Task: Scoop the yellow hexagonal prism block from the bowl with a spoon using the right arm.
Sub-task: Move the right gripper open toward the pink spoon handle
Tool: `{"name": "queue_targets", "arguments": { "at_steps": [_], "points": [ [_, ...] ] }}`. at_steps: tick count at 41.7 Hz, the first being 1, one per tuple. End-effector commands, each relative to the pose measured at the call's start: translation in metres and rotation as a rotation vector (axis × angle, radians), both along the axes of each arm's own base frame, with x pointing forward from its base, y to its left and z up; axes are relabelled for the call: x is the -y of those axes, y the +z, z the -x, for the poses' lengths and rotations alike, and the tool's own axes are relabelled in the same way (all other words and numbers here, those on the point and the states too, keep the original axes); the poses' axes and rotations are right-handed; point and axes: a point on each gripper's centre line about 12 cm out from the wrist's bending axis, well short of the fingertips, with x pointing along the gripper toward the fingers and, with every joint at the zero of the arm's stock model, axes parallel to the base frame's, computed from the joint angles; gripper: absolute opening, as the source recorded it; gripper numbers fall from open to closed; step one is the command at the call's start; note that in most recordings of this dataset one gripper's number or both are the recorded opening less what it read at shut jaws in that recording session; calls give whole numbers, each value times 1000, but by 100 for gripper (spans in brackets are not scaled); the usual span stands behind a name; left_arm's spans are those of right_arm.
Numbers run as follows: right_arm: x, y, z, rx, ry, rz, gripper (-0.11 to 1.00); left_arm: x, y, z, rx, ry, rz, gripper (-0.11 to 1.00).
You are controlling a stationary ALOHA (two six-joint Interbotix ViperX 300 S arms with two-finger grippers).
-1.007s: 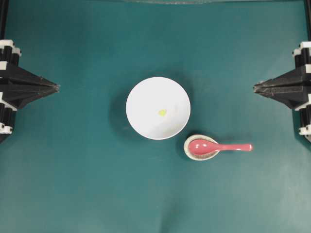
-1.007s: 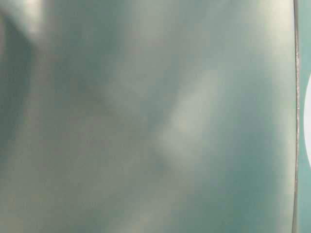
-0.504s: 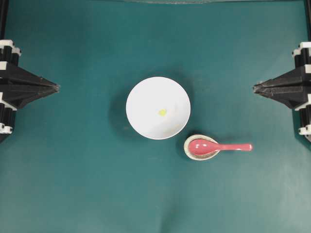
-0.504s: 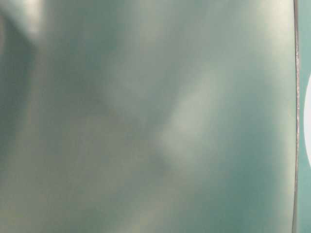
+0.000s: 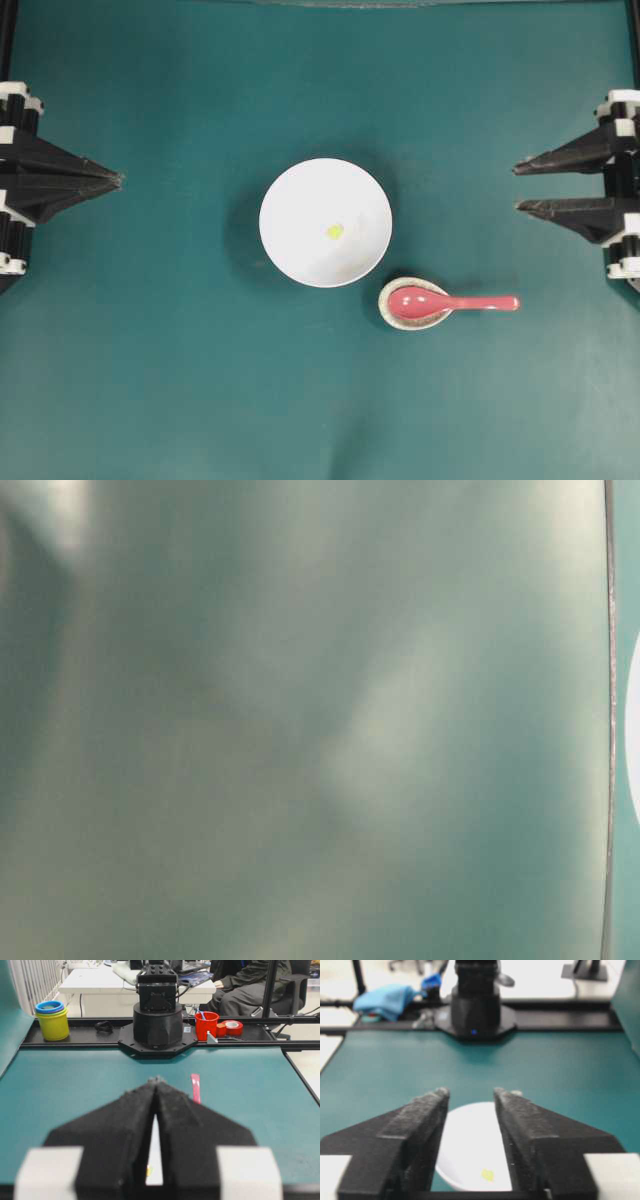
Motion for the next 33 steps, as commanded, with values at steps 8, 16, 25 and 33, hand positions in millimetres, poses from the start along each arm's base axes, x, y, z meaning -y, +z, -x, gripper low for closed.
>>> {"name": "queue_targets", "arguments": {
  "at_steps": [8, 16, 25, 33],
  "points": [
    [2, -15, -15, -43, -14, -39, 52, -2, 8, -2, 15, 12, -3, 0],
    [3, -39, -31, -105, -32, -69, 52, -3, 7, -2, 11, 15, -3, 0],
    [-4, -70, -49, -184, -24, -98, 52, -3, 7, -2, 6, 15, -2, 0],
    [-13, -92, -56, -230, -10, -115, 52, -3, 6, -2, 0, 15, -3, 0]
  ]
}}
